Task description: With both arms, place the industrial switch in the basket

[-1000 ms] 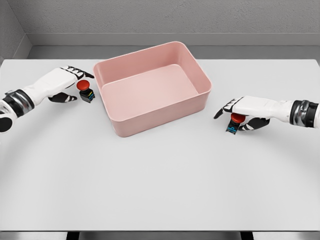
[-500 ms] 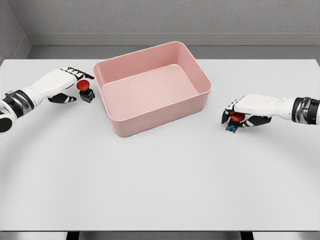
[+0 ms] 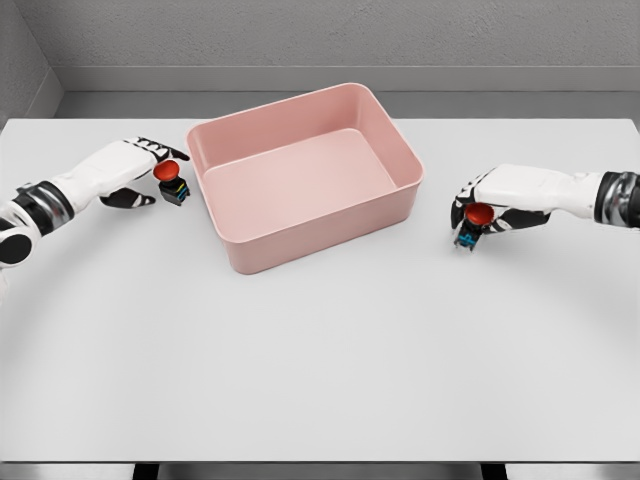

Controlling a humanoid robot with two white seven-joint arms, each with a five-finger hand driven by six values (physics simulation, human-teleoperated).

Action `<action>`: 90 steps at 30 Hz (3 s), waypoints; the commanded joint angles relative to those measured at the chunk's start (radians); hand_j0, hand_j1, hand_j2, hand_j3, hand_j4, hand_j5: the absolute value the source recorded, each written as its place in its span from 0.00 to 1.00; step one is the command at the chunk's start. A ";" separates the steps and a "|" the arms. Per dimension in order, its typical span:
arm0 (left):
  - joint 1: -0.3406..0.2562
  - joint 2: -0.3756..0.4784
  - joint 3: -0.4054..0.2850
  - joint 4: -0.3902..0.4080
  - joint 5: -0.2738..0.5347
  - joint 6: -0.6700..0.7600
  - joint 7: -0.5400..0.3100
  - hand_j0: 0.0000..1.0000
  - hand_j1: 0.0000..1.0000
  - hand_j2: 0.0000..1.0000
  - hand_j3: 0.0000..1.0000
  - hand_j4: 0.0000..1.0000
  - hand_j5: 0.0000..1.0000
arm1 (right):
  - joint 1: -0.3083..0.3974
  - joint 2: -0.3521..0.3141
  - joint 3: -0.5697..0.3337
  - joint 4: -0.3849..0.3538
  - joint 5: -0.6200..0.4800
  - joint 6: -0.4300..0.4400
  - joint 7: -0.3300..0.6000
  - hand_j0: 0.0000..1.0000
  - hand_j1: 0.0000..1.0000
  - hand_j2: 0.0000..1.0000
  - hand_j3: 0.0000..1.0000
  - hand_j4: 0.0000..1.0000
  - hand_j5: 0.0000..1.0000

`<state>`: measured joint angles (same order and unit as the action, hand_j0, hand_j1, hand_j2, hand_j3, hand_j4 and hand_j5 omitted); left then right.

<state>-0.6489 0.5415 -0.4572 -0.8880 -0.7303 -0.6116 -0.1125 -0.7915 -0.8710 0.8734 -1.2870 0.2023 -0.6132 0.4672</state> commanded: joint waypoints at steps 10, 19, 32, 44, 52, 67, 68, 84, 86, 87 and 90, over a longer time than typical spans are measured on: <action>0.000 -0.005 -0.018 0.004 0.003 0.001 0.007 0.70 0.70 0.70 0.70 0.70 0.70 | -0.038 -0.003 -0.002 -0.006 -0.008 0.002 0.007 0.48 0.48 0.48 0.48 0.48 0.48; 0.000 0.002 -0.017 0.004 0.006 0.001 0.013 0.48 0.48 0.48 0.48 0.48 0.48 | -0.072 0.001 -0.004 -0.014 -0.011 0.002 0.005 0.45 0.45 0.45 0.45 0.45 0.45; 0.002 0.015 -0.011 -0.002 0.017 0.001 0.011 0.36 0.36 0.36 0.36 0.36 0.36 | -0.117 0.013 -0.002 -0.015 -0.012 0.002 0.005 0.45 0.45 0.45 0.45 0.45 0.45; 0.014 0.110 -0.008 -0.187 0.112 0.001 0.004 0.32 0.32 0.32 0.32 0.32 0.32 | -0.160 0.067 -0.001 -0.011 -0.015 0.002 0.007 0.43 0.43 0.43 0.43 0.43 0.43; 0.018 0.170 -0.006 -0.318 0.193 0.001 0.004 0.32 0.32 0.32 0.32 0.32 0.32 | -0.178 0.090 0.001 0.002 -0.018 0.004 0.007 0.42 0.42 0.42 0.42 0.42 0.42; 0.009 0.064 -0.008 -0.420 0.184 0.001 0.001 0.32 0.32 0.32 0.32 0.32 0.32 | -0.212 0.168 0.007 0.029 -0.018 0.044 0.030 0.42 0.42 0.42 0.42 0.42 0.42; 0.009 0.046 -0.009 -0.420 0.183 0.001 0.001 0.32 0.32 0.32 0.32 0.32 0.32 | -0.213 0.170 0.007 0.031 -0.018 0.044 0.030 0.42 0.42 0.42 0.42 0.42 0.42; -0.029 -0.173 -0.038 -0.187 0.068 0.001 -0.024 0.32 0.32 0.32 0.32 0.32 0.32 | -0.247 0.260 0.012 0.110 -0.015 0.067 0.042 0.42 0.42 0.42 0.42 0.42 0.42; -0.031 -0.181 -0.038 -0.187 0.068 0.001 -0.025 0.34 0.34 0.34 0.34 0.34 0.34 | -0.253 0.270 0.013 0.123 -0.014 0.069 0.042 0.42 0.42 0.42 0.42 0.42 0.42; -0.032 -0.183 -0.038 -0.187 0.068 0.001 -0.026 0.34 0.34 0.34 0.34 0.34 0.34 | -0.255 0.280 0.015 0.140 -0.012 0.067 0.042 0.42 0.42 0.42 0.42 0.42 0.42; -0.045 -0.189 -0.043 -0.149 0.068 0.001 -0.035 0.34 0.34 0.34 0.34 0.34 0.34 | -0.256 0.296 0.016 0.156 -0.011 0.067 0.044 0.42 0.42 0.42 0.42 0.42 0.42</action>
<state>-0.6934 0.3597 -0.4983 -1.0612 -0.6688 -0.6118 -0.1448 -1.0477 -0.5863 0.8898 -1.1462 0.1963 -0.5487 0.5104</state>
